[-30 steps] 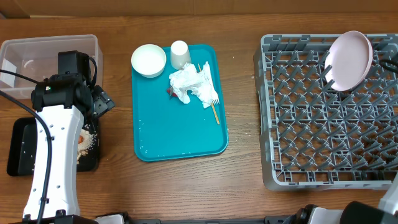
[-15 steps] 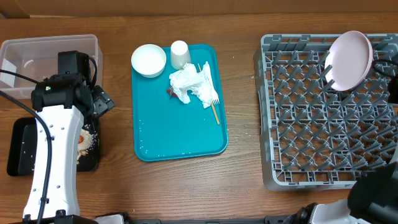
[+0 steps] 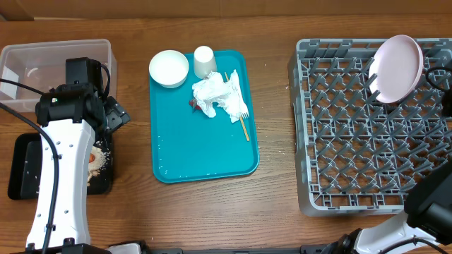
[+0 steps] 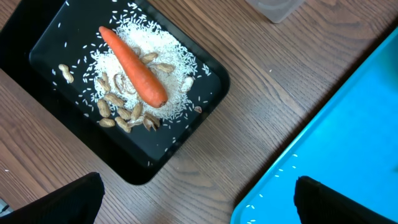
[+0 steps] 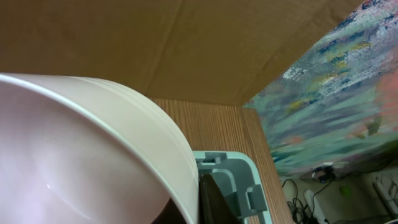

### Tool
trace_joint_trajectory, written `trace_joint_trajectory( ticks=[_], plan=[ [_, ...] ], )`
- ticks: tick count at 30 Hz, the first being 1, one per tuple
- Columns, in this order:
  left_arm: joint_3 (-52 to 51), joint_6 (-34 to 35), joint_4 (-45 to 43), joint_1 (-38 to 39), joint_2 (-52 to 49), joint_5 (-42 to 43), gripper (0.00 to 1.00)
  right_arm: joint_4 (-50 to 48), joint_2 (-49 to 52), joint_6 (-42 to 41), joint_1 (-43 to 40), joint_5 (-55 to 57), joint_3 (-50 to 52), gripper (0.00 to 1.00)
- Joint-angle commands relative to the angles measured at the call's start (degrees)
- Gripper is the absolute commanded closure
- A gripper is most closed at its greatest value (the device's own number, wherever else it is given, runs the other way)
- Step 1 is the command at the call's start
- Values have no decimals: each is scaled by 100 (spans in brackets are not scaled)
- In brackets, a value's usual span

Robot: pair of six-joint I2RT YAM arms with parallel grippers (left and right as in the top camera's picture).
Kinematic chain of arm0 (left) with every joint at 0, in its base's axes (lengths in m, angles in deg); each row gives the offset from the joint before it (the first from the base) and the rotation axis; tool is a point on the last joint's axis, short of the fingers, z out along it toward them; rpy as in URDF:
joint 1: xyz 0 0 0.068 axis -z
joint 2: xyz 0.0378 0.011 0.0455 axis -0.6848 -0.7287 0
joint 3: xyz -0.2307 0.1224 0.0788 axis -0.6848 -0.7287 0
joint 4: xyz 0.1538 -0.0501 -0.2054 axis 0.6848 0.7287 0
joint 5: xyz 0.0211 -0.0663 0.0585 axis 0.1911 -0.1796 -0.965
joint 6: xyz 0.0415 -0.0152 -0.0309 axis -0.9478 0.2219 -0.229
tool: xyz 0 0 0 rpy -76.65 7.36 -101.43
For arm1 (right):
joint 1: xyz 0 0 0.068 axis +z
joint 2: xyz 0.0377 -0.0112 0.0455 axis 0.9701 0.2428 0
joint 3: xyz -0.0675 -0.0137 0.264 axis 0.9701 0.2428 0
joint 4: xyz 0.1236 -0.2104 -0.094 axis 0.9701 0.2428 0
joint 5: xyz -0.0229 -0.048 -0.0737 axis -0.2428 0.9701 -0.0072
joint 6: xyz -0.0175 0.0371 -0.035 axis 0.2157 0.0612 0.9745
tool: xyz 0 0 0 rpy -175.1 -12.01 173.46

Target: Sort waste into correct bins and load items into the dishwasher rack

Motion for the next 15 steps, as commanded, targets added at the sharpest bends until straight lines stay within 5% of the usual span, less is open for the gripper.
trace_joint_trajectory(
  ticks=[1,15],
  plan=[
    [63,-68,-11,-9,15,4,0,-44,50,24,-157,179,2,96],
    [63,-68,-11,-9,15,4,0,-608,61,4,-72,160,949,96]
  ],
)
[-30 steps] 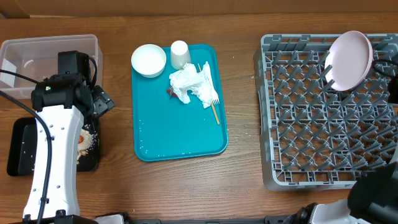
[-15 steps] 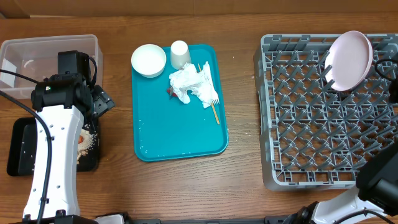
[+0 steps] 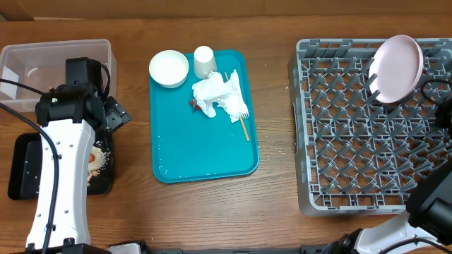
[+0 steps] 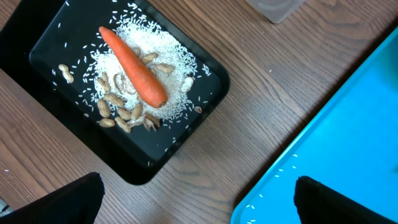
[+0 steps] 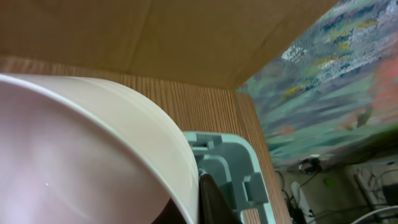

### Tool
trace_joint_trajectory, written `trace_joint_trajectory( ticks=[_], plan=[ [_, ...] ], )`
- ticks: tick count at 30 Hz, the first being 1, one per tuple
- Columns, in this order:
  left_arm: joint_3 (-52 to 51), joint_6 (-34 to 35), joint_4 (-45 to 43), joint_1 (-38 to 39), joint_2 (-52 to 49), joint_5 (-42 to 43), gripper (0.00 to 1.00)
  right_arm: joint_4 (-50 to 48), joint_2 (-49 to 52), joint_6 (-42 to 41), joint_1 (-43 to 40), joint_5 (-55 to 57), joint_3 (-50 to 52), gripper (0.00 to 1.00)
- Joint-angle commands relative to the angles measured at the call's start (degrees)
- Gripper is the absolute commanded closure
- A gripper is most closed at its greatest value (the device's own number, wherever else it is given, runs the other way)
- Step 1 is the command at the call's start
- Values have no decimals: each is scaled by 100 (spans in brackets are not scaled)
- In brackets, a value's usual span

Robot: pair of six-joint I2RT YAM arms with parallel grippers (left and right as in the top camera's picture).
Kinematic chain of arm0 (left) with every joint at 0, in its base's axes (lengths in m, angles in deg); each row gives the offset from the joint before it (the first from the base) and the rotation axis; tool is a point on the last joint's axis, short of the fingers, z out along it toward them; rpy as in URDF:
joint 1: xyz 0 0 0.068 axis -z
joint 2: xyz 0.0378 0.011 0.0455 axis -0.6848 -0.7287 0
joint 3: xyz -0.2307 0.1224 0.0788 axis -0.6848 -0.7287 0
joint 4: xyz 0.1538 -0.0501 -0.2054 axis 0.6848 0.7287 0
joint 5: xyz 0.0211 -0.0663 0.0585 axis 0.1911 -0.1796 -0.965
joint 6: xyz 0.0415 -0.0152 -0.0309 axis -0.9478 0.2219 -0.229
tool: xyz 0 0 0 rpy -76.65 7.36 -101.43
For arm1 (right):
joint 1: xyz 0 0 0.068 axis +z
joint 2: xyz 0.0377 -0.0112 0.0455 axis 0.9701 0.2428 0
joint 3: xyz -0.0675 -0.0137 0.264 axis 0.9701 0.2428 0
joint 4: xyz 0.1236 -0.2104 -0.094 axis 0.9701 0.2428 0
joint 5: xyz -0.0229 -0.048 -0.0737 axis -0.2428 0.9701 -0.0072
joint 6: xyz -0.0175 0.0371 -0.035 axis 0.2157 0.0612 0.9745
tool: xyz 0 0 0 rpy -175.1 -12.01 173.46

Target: Sort waste into correct bins and load items into the dishwasher rack

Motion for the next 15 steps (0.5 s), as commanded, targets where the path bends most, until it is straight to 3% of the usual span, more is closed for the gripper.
trace_joint_trajectory(
  ticks=[1,11,15],
  plan=[
    [63,-68,-11,-9,15,4,0,-76,24,2,103,144,109,96],
    [63,-66,-11,-9,15,4,0,-92,24,26,516,365,114,96],
    [61,-68,-11,-9,15,4,0,-90,24,70,636,492,114,91]
  ],
)
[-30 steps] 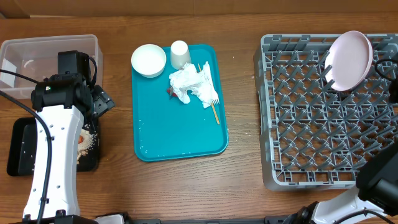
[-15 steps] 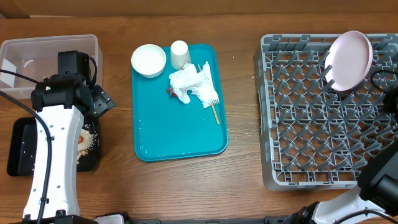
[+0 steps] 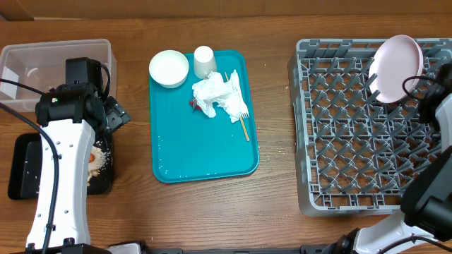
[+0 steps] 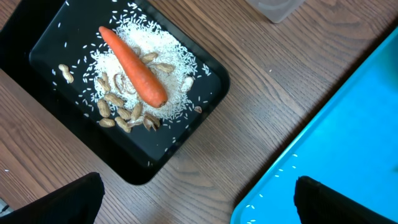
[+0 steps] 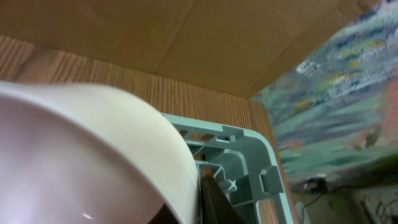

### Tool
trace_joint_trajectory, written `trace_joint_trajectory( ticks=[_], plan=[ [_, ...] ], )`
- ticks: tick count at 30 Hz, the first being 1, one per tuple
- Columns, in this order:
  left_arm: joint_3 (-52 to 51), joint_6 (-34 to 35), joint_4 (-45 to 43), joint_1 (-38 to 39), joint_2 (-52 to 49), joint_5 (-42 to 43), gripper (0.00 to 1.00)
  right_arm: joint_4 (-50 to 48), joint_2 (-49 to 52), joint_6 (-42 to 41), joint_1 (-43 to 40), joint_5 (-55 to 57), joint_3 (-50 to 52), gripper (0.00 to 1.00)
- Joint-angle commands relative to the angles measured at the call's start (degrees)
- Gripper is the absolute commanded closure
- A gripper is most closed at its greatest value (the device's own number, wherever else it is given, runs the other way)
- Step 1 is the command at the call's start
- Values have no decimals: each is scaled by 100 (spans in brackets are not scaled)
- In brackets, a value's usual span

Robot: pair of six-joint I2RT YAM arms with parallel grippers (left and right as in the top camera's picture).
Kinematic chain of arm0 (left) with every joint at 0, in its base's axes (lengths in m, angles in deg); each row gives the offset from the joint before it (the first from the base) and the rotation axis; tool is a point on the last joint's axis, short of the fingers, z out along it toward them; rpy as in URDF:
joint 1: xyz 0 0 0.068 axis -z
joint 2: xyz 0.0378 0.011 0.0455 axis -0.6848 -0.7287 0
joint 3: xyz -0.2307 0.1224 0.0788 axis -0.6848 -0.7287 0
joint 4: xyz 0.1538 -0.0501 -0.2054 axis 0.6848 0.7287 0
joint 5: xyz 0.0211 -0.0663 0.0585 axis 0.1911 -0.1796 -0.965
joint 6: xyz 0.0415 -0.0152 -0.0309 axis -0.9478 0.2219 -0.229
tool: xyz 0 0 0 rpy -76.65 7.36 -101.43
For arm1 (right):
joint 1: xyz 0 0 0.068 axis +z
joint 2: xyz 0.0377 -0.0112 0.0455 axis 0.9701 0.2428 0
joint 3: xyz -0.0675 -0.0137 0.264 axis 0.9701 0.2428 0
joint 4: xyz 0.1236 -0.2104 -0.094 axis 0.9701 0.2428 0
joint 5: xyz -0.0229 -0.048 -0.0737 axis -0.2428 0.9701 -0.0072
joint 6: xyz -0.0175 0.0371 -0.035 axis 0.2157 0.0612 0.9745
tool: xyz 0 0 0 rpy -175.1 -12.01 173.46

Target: Sort waste into correct bins and load items into the dishwasher rack

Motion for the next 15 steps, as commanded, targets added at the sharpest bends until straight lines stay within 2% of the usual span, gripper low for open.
trace_joint_trajectory(
  ticks=[1,7,12,15],
  plan=[
    [63,-68,-11,-9,15,4,0,-11,17,42,85,310,26,90],
    [63,-68,-11,-9,15,4,0,-98,17,70,85,1064,26,96],
    [63,-68,-11,-9,15,4,0,-654,17,951,83,1130,26,96],
    [63,-68,-11,-9,15,4,0,-765,17,1091,83,1303,26,96]
  ],
)
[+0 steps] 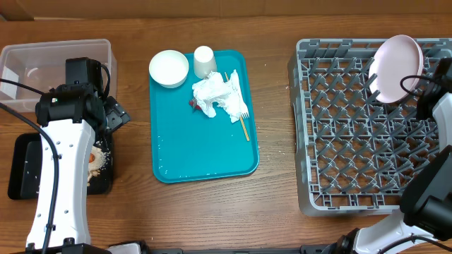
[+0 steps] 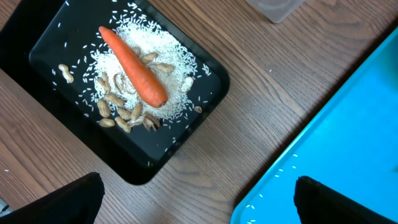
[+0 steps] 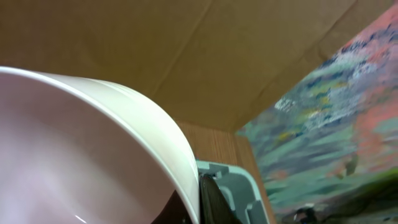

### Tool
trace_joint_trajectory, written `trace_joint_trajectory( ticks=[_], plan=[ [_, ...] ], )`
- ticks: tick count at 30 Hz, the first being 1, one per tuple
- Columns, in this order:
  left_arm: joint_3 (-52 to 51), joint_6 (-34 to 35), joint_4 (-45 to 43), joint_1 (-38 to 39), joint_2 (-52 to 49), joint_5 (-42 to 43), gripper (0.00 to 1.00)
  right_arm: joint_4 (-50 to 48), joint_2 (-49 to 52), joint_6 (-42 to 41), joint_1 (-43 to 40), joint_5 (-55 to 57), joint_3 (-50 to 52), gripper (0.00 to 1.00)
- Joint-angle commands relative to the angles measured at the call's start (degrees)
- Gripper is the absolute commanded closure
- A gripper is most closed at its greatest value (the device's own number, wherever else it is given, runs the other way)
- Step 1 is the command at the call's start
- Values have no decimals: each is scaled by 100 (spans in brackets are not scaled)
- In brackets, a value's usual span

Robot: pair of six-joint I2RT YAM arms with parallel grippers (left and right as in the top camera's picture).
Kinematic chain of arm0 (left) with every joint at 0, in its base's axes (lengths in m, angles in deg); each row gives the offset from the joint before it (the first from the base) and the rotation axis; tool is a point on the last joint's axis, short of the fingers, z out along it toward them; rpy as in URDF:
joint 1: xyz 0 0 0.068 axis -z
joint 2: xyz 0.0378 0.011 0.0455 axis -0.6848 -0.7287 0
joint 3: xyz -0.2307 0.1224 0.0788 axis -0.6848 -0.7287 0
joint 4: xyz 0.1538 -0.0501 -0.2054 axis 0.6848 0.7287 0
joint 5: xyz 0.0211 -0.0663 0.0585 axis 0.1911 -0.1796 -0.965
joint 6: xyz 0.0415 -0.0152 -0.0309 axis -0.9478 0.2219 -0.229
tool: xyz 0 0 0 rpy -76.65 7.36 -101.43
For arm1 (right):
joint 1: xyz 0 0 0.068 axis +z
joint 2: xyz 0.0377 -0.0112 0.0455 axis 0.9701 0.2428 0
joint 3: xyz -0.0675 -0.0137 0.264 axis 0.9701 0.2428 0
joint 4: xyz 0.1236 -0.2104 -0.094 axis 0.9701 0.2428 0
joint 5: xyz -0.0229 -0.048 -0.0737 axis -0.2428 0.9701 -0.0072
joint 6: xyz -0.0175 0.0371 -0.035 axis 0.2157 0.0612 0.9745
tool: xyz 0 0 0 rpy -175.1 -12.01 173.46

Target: Sort waste into correct bins and load items into the dishwasher rack

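A pink plate (image 1: 399, 63) stands on edge at the far right corner of the grey dishwasher rack (image 1: 339, 141), with my right gripper (image 1: 418, 88) shut on its rim. In the right wrist view the plate (image 3: 74, 155) fills the left side, my right gripper (image 3: 198, 202) pinches its edge, and a rack corner (image 3: 233, 180) shows beside it. My left gripper (image 2: 193, 199) hangs open over bare wood between the black tray (image 2: 50, 37) and the teal tray (image 2: 348, 137). A carrot (image 2: 134, 65), rice and peanuts lie in the black tray.
The teal tray (image 1: 205, 148) holds a white cup (image 1: 205, 61), a crumpled napkin (image 1: 219, 95) and a wooden fork (image 1: 244, 123). A white bowl (image 1: 169, 68) sits at its far left corner. A clear bin (image 1: 42, 60) stands at the back left. Cardboard walls rise behind the table.
My right wrist has tilted slightly with the plate, so its view shows more cardboard wall and less of the rack corner. The plate stays at the rack's far right. The left arm has not moved.
My right gripper held the pink plate at the rack's far right corner at every moment. The right arm came a little further into the overhead view from the right edge and its wrist angle shifted. The left gripper stayed open beside the black tray throughout.
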Motion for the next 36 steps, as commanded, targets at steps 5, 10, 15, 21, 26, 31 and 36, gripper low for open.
trace_joint_trajectory(
  ticks=[5,10,15,21,26,31,36],
  plan=[
    [61,-68,-11,-9,15,4,0,-37,17,514,-9,463,20,96],
    [63,-68,-11,-9,15,4,0,83,17,514,4,363,35,96],
    [63,-68,-11,-9,15,4,0,-79,17,514,2,348,330,96],
    [61,-68,-11,-9,15,4,0,-326,72,616,4,339,546,96],
    [63,-66,-11,-9,15,4,0,-496,107,863,125,260,581,96],
    [63,-68,-11,-9,15,4,0,-752,109,1292,299,254,581,93],
    [63,-66,-11,-9,15,4,0,-848,114,1563,431,105,581,71]
  ],
)
